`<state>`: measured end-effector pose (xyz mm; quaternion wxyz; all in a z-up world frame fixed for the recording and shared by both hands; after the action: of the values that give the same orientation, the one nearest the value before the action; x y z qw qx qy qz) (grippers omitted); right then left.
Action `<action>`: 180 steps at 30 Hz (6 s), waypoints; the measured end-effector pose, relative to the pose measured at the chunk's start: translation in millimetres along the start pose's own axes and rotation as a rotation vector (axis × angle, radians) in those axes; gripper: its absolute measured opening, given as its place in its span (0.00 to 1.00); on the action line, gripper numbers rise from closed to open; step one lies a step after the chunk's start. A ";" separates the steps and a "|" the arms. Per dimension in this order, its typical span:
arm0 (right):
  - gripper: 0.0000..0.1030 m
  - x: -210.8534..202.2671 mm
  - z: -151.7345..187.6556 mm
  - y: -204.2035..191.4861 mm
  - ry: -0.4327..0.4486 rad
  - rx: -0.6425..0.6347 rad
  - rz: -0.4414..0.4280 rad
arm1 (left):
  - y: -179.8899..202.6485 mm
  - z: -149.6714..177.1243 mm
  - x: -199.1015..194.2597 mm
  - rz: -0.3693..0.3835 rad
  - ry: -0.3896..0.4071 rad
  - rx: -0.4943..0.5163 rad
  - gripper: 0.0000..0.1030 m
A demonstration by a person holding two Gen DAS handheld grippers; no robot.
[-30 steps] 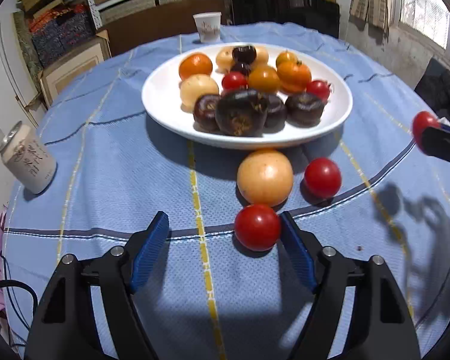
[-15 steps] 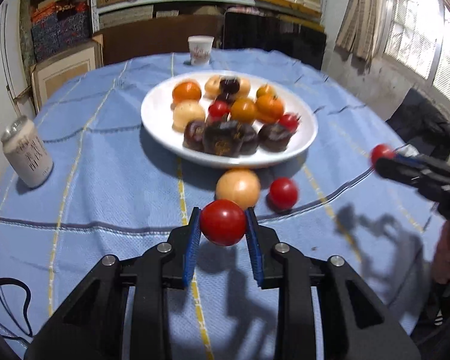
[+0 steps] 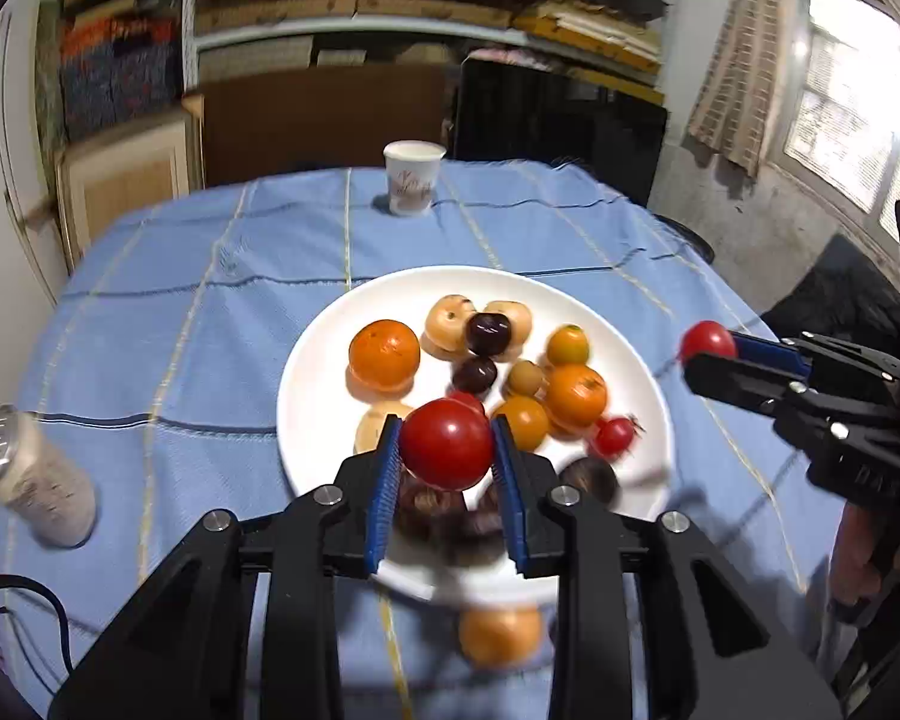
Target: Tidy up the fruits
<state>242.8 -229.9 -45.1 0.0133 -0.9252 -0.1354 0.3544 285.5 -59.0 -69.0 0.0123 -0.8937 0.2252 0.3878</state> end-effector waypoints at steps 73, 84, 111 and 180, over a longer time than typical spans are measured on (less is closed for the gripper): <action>0.28 -20.4 131.8 -33.7 -0.059 0.045 0.105 | 34.4 107.4 36.7 -0.120 -0.128 0.108 0.58; 0.28 -24.8 130.5 -30.7 -0.037 0.063 0.090 | 29.2 115.4 10.9 -0.068 -0.090 0.065 0.40; 0.28 3.1 -10.6 -5.6 0.024 -0.030 0.059 | 9.2 0.0 3.4 -0.058 -0.022 0.018 0.40; 0.96 -198.3 154.1 -73.4 0.070 0.050 0.200 | 69.1 164.7 -229.8 -0.271 0.161 -0.051 0.95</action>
<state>-17.7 -221.8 -22.2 0.0055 -0.9452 -0.0331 0.3248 6.4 1.7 -13.0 0.0239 -0.9441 0.0931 0.3152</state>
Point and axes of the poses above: each gripper's, at about its wrist camera, not at the fingertips, and x roughly the way its jaws point, y to its right, z to its underside, the point moved 4 cm from there along x, roughly the way its jaws point, and after that the axes turned 4 degrees about z, right-handed, at the moved point
